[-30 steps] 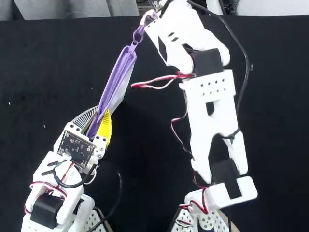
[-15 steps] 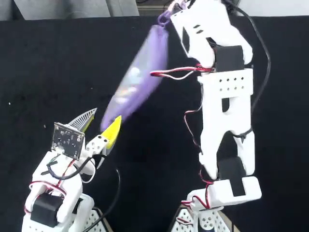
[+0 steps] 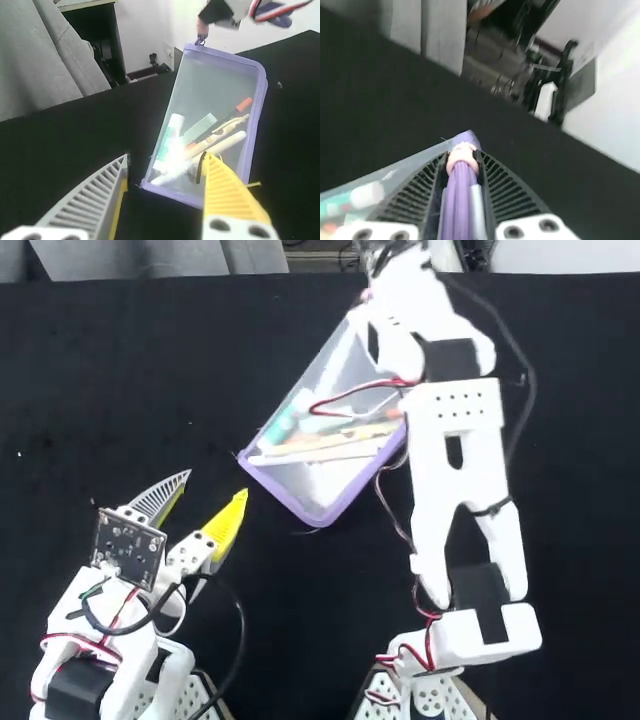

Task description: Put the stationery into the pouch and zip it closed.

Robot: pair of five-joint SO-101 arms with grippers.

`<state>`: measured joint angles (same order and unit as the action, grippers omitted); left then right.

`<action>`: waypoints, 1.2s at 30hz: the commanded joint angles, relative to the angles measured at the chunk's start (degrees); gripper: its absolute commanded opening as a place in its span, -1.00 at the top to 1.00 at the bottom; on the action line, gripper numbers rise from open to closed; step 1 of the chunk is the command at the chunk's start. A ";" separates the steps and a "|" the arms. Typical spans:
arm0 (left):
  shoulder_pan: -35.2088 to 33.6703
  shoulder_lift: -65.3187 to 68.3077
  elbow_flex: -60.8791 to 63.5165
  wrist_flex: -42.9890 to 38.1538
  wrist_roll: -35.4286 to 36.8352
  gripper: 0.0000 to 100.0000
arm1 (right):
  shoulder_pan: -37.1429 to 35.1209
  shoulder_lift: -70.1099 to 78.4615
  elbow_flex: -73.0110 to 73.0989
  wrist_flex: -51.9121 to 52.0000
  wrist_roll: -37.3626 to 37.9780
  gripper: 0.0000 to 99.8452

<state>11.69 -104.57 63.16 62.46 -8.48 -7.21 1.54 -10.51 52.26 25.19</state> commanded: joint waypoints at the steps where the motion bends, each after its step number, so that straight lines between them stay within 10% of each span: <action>1: -0.40 0.18 -0.75 0.35 -0.35 0.52 | -1.32 -1.01 6.29 -4.92 0.09 0.98; 11: -0.40 0.18 6.20 0.00 -0.35 0.52 | -8.26 -1.01 18.15 -5.19 0.09 0.94; 20: -0.40 0.18 9.45 0.00 -0.26 0.52 | -12.57 -1.54 23.16 -5.36 0.35 0.28; 36: -0.48 0.18 -0.04 0.53 -0.35 0.94 | -10.11 -32.31 15.69 10.11 0.09 0.28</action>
<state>11.60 -104.57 68.18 62.73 -8.48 -19.16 -22.90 7.69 60.35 25.01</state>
